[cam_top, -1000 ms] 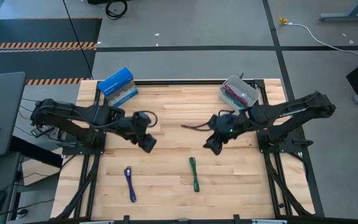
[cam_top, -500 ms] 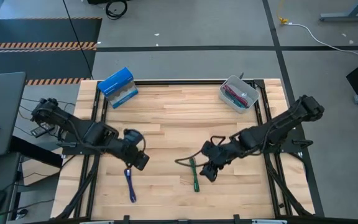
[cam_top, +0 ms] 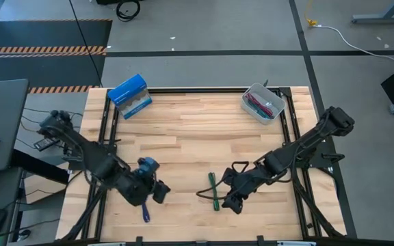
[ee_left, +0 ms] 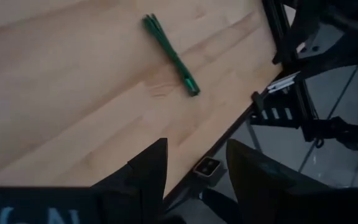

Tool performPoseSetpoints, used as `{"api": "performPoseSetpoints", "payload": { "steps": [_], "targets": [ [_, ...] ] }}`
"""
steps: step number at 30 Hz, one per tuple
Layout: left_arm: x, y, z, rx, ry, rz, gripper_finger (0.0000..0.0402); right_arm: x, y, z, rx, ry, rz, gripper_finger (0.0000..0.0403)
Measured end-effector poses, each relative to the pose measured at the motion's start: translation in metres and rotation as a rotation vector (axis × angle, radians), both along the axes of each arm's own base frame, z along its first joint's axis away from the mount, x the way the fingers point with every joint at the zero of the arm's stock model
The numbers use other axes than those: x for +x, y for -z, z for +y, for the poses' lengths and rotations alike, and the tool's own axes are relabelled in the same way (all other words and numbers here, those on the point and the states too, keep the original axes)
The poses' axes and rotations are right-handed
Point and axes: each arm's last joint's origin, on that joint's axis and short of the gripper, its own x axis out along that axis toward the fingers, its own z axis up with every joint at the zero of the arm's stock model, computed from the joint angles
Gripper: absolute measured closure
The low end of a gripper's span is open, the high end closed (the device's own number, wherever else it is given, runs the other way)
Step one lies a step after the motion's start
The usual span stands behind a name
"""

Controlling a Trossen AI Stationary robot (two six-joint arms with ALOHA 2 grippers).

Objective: Pick and place USB-C Cables
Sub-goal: Put the ziptied green USB charger cable into the bin

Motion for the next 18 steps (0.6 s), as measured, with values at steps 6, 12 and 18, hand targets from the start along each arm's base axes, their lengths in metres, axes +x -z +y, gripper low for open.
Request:
{"api": "performPoseSetpoints", "payload": {
  "steps": [6,12,18],
  "targets": [
    [0.032,0.017,-0.011,-0.064,-0.059,-0.053,0.0230,-0.013,-0.010,-0.005,-0.035,-0.087,-0.001,0.0224],
    [0.068,0.031,-0.003,-0.073,-0.144,-0.136,0.0230,-0.036,-0.023,-0.015,-0.116,-0.212,0.015,0.0224],
    [0.102,0.055,0.009,-0.081,-0.216,-0.159,0.0230,-0.049,-0.023,-0.024,-0.220,-0.254,0.060,0.0224]
  ]
}}
